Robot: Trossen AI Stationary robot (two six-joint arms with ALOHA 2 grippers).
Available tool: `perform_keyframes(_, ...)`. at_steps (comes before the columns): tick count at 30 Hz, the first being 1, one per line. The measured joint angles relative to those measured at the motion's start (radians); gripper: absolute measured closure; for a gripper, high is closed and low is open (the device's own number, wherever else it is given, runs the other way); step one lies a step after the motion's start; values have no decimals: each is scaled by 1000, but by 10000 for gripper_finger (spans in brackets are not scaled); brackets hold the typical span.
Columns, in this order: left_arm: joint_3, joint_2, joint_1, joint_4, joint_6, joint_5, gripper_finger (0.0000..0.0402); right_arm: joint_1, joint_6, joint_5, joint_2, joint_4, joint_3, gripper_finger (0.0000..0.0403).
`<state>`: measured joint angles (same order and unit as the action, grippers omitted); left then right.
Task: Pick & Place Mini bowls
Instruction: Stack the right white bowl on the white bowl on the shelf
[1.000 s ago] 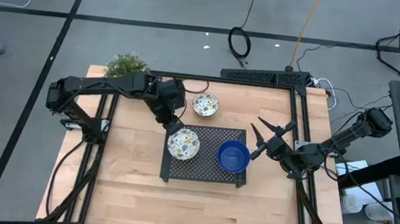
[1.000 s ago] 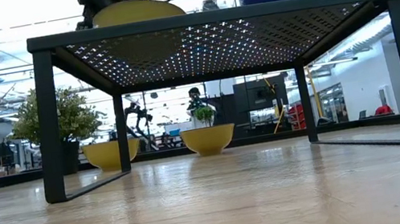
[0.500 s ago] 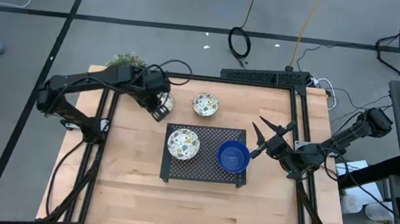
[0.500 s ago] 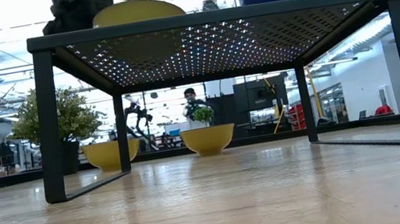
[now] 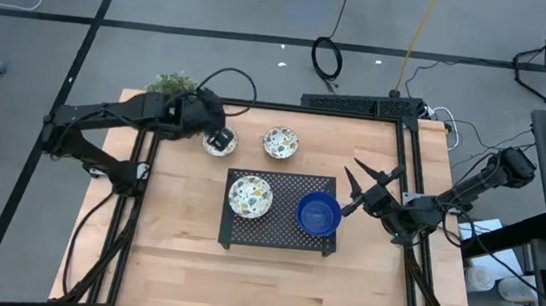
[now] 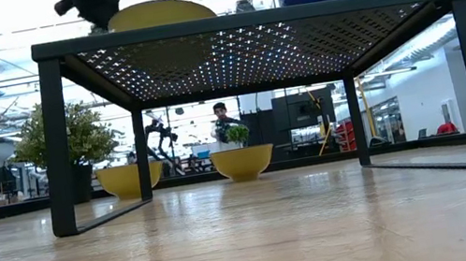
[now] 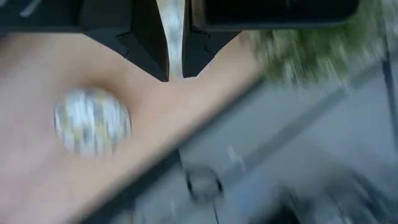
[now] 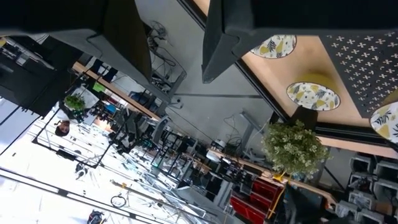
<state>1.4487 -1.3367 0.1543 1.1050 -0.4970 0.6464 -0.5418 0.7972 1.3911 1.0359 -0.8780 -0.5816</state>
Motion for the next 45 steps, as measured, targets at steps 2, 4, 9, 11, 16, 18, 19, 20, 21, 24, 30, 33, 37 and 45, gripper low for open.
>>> perform_keyframes(2, -42, 30, -30, -124, 77, 95, 350, 12, -12, -5, 0, 1, 0, 273)
perform_keyframes(4, -104, 66, -54, -296, 191, 128, 350, 37, -24, -31, 0, 0, 0, 273)
perform_keyframes(9, -351, 188, -57, -792, 440, 58, 350, 132, -26, -112, 0, 1, 0, 273)
perform_keyframes(11, -465, 226, -53, -990, 517, -5, 350, 186, -40, -164, 0, 0, 0, 273)
perform_keyframes(16, -678, 258, -52, -1423, 672, -157, 350, 357, -77, -334, 0, 41, -33, 273)
perform_keyframes(18, -724, 259, -53, -1506, 704, -180, 350, 437, -133, -406, 0, 155, -91, 273)
perform_keyframes(19, -736, 258, -53, -1530, 715, -185, 350, 480, -182, -465, 1, 246, -132, 273)
perform_keyframes(20, -742, 258, -53, -1534, 724, -187, 350, 523, -240, -537, 7, 347, -176, 273)
perform_keyframes(21, -744, 258, -53, -1530, 724, -188, 350, 569, -307, -618, 21, 458, -233, 273)
perform_keyframes(24, -744, 258, -53, -1525, 743, -192, 350, 724, -467, -901, 101, 719, -419, 273)
perform_keyframes(30, -744, 258, -52, -1628, 868, -194, 350, 980, -550, -1244, 404, 1057, -816, 273)
perform_keyframes(33, -744, 258, -51, -1642, 895, -199, 350, 1064, -592, -1339, 570, 1243, -958, 273)
perform_keyframes(37, -744, 258, -50, -1627, 919, -201, 350, 1113, -601, -1392, 735, 1308, -987, 273)
perform_keyframes(45, -744, 258, -47, -1528, 912, -197, 350, 1101, -656, -1393, 872, 1299, -987, 273)
